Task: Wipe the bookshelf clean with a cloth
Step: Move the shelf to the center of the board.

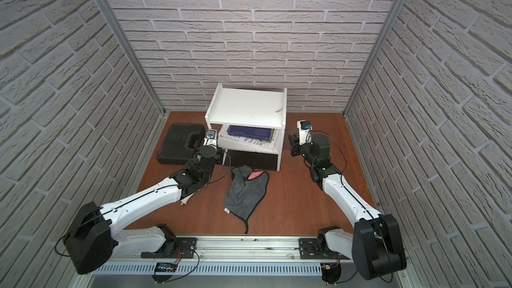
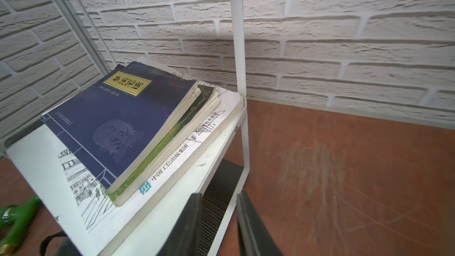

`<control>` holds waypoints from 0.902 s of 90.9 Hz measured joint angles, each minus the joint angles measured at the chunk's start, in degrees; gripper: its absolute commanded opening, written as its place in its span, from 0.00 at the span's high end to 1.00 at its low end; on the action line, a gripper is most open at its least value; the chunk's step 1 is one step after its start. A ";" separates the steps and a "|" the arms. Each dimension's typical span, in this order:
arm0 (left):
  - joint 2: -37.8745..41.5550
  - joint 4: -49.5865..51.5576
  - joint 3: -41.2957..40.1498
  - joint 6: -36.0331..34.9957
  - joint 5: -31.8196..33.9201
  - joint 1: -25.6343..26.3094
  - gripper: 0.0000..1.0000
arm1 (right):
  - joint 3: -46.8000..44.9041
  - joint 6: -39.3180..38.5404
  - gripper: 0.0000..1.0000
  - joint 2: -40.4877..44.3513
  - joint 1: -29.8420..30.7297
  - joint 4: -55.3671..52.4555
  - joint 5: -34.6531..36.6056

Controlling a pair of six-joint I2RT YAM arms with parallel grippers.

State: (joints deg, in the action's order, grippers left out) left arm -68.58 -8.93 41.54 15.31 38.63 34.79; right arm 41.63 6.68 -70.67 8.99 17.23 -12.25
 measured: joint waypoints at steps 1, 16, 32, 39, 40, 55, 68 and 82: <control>0.39 0.07 -0.26 0.02 0.15 -0.17 1.00 | 0.20 0.00 0.82 -0.46 0.28 0.17 -0.20; 2.93 1.01 -2.08 0.57 1.01 -1.49 1.00 | 3.13 1.03 0.94 -6.08 1.33 0.87 -1.05; 1.73 -0.04 -1.90 2.93 2.23 -1.09 1.00 | 4.61 2.38 0.91 -9.16 1.33 0.90 -0.63; -0.04 -0.11 -0.81 4.44 4.72 0.02 1.00 | 4.72 2.34 0.72 -8.70 1.33 -0.37 0.48; -0.42 -0.02 -0.55 4.66 5.18 0.22 1.00 | 4.72 2.47 0.66 -8.48 1.33 -0.59 0.76; -6.54 1.79 4.04 8.26 12.70 2.84 1.00 | 3.06 1.66 0.16 1.11 1.33 -7.76 9.84; -11.56 3.78 8.39 11.41 16.79 3.80 1.00 | -2.78 1.31 0.12 14.95 1.05 -10.99 14.97; -15.30 3.56 12.24 12.76 12.94 6.51 1.00 | -9.38 -0.04 0.11 25.83 0.94 -11.87 5.64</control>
State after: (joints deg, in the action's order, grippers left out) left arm -83.88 -5.37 53.78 28.08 51.57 41.30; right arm 32.25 6.63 -44.84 9.93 5.37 -6.61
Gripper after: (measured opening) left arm 0.112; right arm 0.886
